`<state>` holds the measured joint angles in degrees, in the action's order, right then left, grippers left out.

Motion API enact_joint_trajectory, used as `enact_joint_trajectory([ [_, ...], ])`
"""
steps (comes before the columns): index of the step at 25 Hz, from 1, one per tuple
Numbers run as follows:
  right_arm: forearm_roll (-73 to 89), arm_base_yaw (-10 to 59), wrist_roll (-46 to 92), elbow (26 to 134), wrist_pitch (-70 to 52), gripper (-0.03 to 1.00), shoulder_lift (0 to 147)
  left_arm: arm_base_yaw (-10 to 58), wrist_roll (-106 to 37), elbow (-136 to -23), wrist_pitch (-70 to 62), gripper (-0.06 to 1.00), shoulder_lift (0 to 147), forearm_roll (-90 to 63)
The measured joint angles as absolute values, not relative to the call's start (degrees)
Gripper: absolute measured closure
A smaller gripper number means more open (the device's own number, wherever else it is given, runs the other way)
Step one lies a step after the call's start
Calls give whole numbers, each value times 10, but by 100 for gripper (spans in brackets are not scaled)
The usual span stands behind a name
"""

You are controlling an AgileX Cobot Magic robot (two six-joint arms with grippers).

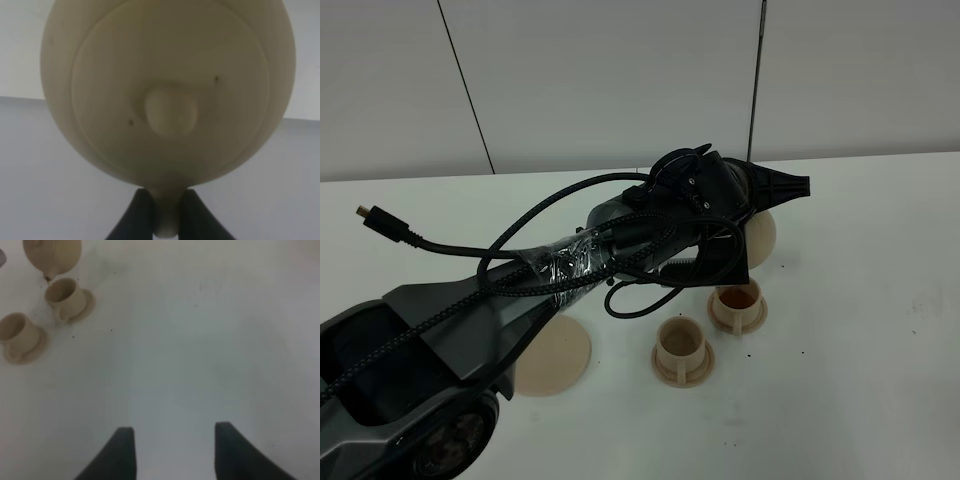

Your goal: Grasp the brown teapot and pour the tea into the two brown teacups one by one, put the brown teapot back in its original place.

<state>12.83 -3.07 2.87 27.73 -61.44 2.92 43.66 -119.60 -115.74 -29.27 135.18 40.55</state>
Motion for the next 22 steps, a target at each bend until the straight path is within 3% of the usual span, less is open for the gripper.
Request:
enact_joint_trajectory([
  [22,128,-31,29,277,-614,61,29,437,-1202,-1157,-293,77,1352,407],
])
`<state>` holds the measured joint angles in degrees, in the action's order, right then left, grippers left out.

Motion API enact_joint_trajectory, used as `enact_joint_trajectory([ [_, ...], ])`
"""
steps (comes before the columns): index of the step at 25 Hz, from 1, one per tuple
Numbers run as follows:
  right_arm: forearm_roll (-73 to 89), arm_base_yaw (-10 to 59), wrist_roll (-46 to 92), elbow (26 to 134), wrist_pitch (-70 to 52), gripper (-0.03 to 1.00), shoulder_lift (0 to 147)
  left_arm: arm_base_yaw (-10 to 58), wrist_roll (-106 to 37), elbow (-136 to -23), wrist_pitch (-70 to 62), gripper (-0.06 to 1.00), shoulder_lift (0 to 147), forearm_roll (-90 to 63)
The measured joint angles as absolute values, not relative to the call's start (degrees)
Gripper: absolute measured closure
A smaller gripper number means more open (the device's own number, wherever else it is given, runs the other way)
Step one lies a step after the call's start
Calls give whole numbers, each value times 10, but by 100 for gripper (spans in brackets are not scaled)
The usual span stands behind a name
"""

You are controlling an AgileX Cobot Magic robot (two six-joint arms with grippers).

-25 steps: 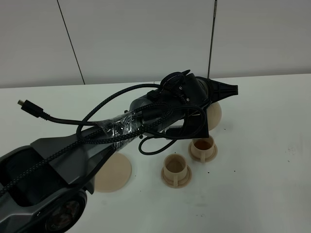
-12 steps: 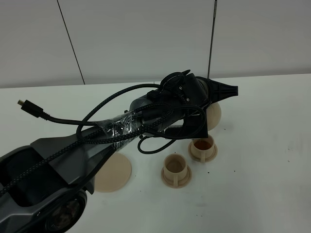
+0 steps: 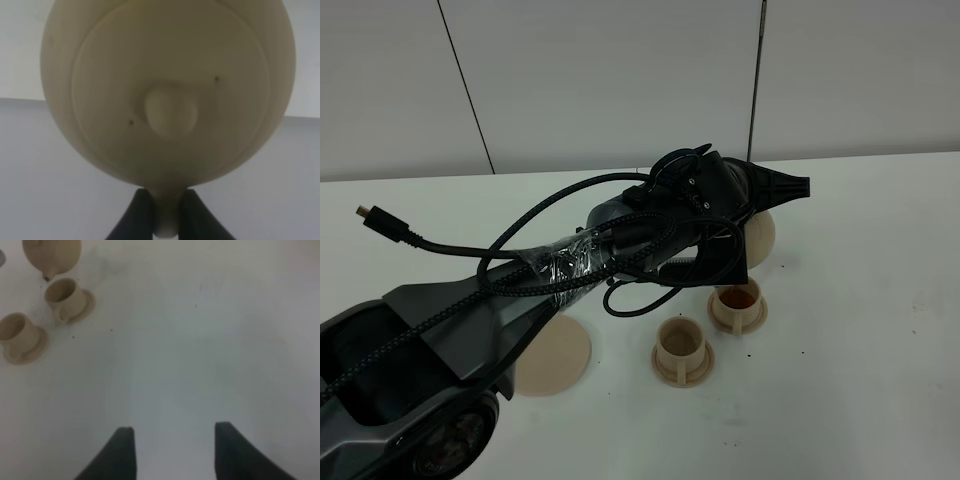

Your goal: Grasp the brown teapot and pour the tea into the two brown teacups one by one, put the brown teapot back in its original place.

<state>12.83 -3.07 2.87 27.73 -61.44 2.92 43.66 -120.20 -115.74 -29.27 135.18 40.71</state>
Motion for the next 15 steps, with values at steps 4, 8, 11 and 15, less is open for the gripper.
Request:
enact_joint_trajectory([
  [4,128,-31,29,277,-614,61,29,437,-1202,-1157,-292,77,1352,407],
  [8,128,-31,29,277,-614,61,29,437,-1202,-1157,-287,77,1352,407],
  [11,128,-31,29,277,-614,61,29,437,-1202,-1157,-283,77,1352,407],
  [15,128,-31,29,277,-614,61,29,437,-1202,-1157,-279,77,1352,407],
])
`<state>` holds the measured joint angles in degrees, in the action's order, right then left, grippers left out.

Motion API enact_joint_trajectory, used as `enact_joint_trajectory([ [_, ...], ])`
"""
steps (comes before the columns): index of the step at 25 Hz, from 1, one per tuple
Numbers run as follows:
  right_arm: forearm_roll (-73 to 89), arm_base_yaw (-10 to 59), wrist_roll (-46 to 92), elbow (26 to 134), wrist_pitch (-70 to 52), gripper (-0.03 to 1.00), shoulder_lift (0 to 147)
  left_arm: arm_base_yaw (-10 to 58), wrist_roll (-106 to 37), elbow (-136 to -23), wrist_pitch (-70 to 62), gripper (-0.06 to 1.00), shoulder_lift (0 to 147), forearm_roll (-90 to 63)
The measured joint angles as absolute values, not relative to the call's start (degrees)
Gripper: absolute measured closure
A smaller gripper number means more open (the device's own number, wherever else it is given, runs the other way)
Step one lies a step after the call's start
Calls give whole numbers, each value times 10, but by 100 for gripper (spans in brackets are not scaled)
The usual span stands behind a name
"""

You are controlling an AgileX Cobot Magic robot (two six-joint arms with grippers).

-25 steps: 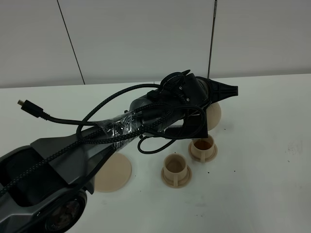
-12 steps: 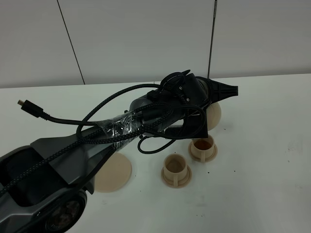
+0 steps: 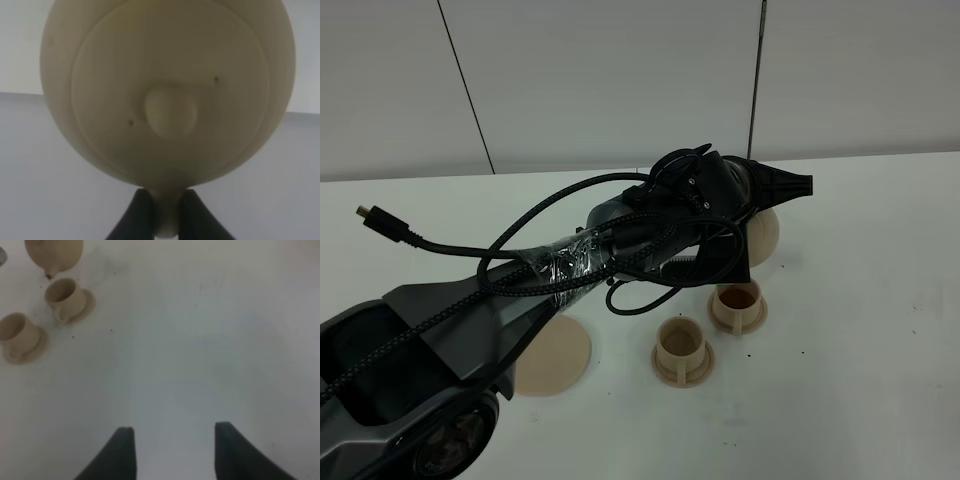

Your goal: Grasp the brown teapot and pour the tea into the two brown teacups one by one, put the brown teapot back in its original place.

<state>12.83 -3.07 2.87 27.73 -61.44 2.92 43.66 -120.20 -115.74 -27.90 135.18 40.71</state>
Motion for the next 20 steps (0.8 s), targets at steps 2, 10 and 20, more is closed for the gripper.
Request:
enact_joint_trajectory([
  [2,128,-31,29,277,-614,61,29,437,-1202,-1157,-276,77,1352,407],
  [10,128,-31,29,277,-614,61,29,437,-1202,-1157,-269,77,1352,407],
  [20,128,-31,29,277,-614,61,29,437,-1202,-1154,-266,77,1352,408],
])
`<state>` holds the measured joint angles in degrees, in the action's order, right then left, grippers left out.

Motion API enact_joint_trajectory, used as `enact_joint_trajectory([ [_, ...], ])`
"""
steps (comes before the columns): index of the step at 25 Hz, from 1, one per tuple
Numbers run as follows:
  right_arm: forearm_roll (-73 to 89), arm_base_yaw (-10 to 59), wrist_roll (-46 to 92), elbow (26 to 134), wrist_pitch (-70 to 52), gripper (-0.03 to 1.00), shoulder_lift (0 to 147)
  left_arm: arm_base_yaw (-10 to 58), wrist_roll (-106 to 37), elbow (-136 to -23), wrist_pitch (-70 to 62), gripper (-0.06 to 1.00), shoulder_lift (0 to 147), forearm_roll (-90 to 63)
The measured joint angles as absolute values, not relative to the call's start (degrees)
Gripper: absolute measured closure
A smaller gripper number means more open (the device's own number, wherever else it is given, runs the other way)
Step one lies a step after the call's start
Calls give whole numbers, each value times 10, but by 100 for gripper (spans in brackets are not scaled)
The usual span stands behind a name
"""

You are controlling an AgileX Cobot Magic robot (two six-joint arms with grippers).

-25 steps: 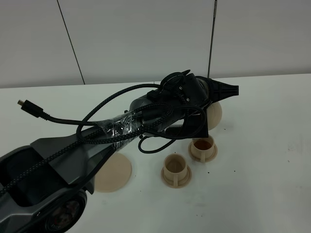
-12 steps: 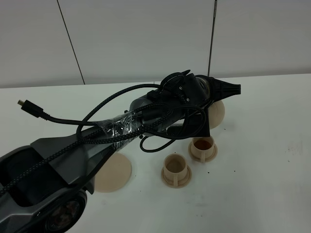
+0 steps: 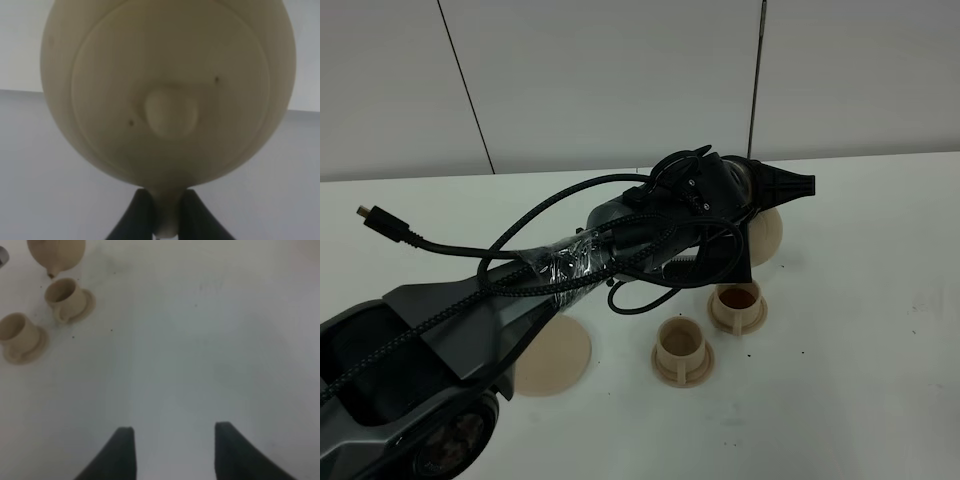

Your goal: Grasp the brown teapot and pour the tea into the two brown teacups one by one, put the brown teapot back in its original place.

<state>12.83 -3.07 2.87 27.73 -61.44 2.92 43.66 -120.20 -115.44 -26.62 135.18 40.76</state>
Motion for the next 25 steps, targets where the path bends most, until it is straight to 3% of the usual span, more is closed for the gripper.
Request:
enact_joint_trajectory([
  [25,128,-31,29,277,-614,61,29,437,-1202,-1153,-264,77,1352,410],
])
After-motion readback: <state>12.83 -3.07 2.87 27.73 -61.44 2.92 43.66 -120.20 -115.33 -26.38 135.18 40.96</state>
